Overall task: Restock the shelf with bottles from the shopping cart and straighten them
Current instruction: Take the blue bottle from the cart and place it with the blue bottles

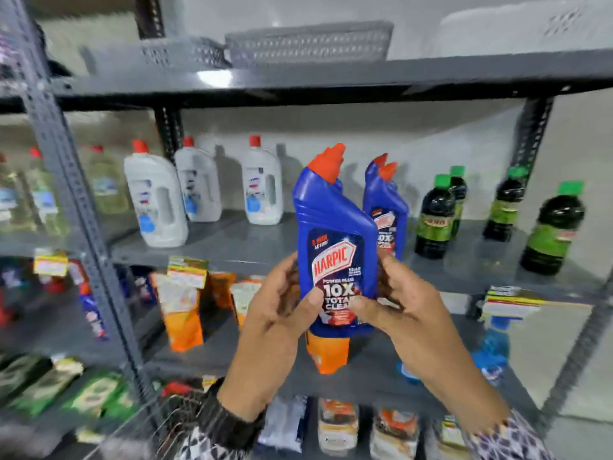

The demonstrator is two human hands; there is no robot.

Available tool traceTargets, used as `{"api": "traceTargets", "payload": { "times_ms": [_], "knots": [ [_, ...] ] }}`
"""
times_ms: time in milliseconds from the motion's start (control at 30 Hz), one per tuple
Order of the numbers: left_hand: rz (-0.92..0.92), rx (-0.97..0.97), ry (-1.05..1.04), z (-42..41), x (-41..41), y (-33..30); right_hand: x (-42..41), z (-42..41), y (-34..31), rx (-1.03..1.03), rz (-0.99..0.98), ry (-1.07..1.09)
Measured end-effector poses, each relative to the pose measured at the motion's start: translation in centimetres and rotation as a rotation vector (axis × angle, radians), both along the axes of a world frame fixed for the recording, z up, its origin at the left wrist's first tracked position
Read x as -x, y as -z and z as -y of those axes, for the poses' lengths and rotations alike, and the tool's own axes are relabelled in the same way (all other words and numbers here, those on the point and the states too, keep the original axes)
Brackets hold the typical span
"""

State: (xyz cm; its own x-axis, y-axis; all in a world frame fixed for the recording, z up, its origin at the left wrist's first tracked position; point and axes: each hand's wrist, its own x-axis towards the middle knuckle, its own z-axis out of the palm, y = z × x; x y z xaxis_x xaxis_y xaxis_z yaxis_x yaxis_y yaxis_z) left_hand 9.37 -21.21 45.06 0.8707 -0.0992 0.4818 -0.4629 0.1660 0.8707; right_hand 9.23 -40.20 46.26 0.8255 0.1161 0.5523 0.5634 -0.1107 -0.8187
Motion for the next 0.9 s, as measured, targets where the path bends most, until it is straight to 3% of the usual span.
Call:
{"api": "traceTargets", "payload": {
  "times_ms": [233,467,633,900],
  "knots": [
    [-0.031,-0.017,0.008,-0.6,-4.5,-0.3,-3.8,-0.8,0.4,-0.005,-0.021,0.059],
    [-0.091,-0.148,-0.101,-1.7,-20.9,-0.7,-20.2,-3.3,-0.3,0.066,-0.123,0.205],
    [-0.077,-0.251,-0.112,-1.0,-28.1,-0.1,-27.8,-3.7,1.0,0.121,-0.179,0.367],
    [-0.102,-0.341,-0.106,-1.6,-29.6,0.4,-28.0,-4.2,3.2,0.112,-0.156,0.399]
  ]
}}
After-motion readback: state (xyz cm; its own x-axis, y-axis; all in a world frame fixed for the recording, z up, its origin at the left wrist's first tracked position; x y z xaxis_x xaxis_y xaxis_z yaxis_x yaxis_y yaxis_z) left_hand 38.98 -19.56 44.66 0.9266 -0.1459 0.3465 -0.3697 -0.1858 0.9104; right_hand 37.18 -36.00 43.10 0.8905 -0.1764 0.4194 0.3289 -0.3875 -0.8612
